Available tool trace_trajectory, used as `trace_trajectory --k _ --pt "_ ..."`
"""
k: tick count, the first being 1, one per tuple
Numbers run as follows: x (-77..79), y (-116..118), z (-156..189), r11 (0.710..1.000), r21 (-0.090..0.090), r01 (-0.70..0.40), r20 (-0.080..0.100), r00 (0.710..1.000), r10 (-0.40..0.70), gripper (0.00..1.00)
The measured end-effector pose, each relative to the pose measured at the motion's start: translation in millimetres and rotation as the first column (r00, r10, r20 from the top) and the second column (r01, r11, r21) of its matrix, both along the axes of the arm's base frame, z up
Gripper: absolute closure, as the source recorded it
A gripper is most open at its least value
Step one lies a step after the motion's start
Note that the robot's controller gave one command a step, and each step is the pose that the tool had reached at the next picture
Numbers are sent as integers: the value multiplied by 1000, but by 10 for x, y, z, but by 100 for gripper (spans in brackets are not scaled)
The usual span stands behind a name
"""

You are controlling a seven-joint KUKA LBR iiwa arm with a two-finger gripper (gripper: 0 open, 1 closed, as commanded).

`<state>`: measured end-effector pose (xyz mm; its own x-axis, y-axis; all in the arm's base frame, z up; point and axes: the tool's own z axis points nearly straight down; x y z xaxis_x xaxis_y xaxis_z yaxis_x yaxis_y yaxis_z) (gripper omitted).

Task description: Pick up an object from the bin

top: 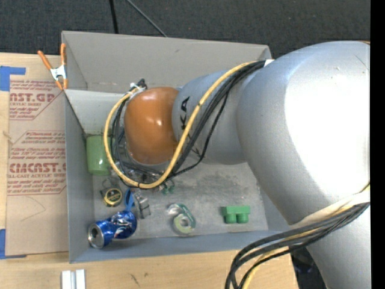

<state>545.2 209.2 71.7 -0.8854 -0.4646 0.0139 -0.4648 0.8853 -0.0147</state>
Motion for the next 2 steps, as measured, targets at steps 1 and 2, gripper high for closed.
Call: trace_trajectory --k 1,2 --pt "-14 96 -5 1000 20 -8 7 1000 8 100" --pt "-44 -93 1335 1000 23 6 15 1000 -7 100"
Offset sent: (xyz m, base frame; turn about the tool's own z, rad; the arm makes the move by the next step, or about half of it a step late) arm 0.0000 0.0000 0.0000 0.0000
